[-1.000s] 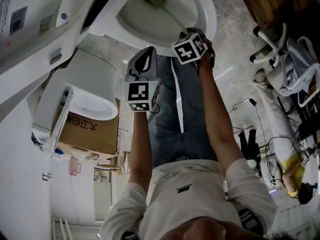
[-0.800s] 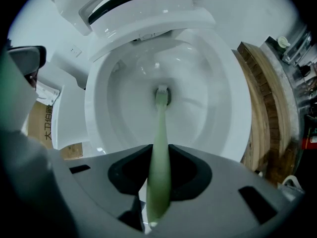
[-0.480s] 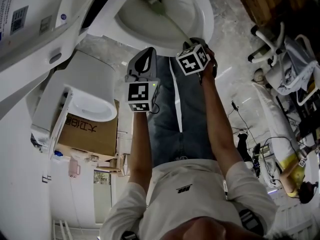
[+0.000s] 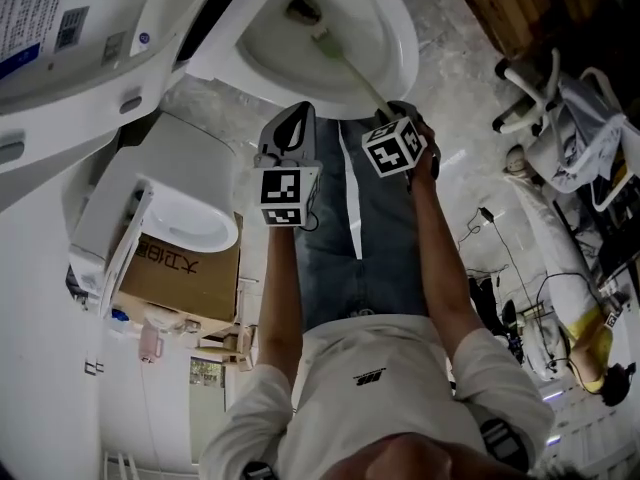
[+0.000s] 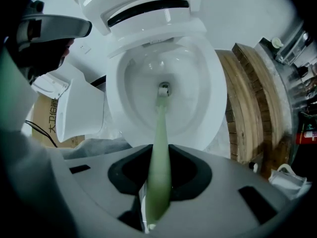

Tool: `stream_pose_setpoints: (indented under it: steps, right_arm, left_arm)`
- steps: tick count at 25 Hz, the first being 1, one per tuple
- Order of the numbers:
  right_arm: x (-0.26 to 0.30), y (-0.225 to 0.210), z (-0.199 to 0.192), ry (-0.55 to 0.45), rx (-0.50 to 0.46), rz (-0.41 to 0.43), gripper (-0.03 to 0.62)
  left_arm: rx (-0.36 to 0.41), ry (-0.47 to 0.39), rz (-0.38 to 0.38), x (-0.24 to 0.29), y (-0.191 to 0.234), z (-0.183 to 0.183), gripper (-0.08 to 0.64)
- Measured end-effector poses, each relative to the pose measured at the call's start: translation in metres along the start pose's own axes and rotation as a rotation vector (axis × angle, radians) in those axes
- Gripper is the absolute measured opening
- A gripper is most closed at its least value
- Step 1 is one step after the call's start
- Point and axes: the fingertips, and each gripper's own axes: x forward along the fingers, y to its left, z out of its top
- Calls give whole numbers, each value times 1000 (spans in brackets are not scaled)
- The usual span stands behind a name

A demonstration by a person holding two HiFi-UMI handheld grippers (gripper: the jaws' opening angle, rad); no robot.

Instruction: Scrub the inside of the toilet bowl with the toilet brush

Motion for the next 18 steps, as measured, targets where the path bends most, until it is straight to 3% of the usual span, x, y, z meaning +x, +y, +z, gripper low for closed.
stream_pose_setpoints:
  steps: [10, 18]
  right_arm:
    - [-46, 6, -14, -34, -9, -11, 84]
    - [-71, 11, -13, -76, -12, -12, 84]
  left_arm:
    - [102, -68, -23, -38, -37, 50, 9]
    - [141, -66, -32, -75, -62, 61, 9]
